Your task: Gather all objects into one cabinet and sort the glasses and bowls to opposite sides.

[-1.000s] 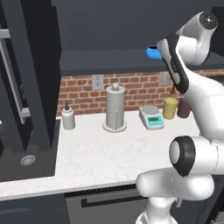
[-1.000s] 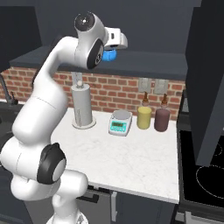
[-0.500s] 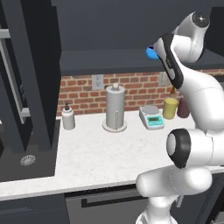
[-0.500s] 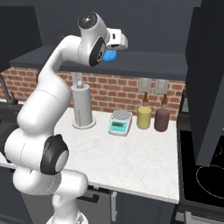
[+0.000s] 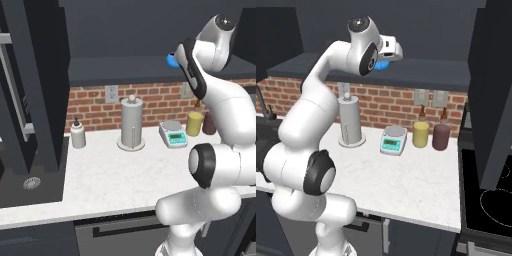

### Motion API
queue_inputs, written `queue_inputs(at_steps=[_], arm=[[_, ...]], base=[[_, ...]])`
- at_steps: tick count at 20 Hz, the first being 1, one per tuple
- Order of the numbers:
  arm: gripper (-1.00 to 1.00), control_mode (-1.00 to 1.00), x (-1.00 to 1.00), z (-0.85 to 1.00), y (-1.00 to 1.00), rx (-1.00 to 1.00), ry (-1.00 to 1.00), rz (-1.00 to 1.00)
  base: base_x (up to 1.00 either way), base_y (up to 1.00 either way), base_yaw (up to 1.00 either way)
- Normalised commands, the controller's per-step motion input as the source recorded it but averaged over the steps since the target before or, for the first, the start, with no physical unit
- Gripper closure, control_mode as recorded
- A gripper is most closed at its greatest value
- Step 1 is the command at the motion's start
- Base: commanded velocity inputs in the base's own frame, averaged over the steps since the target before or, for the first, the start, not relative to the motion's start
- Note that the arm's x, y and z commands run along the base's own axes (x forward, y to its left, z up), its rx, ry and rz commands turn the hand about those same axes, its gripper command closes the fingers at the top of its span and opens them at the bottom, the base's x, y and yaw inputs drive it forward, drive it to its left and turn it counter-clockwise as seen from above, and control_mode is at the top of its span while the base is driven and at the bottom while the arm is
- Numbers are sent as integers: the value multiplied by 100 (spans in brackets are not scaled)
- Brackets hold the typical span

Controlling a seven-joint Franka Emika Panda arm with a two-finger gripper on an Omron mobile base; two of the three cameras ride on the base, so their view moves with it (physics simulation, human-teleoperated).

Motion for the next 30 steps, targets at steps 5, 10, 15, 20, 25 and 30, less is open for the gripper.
queue_inputs(at_steps=[5,10,15,20,25,30], arm=[[-100,-100,4,-5,0,0,8,0],[-100,-100,9,0,0,0,4,0],[-100,-100,15,0,1,0,3,0],[-100,-100,13,-4,5,0,5,0],[-100,-100,10,-15,14,0,8,0],[-100,-100,7,-15,8,0,8,0]], base=[[0,0,0],[0,0,0],[0,0,0],[0,0,0],[0,0,0],[0,0,0]])
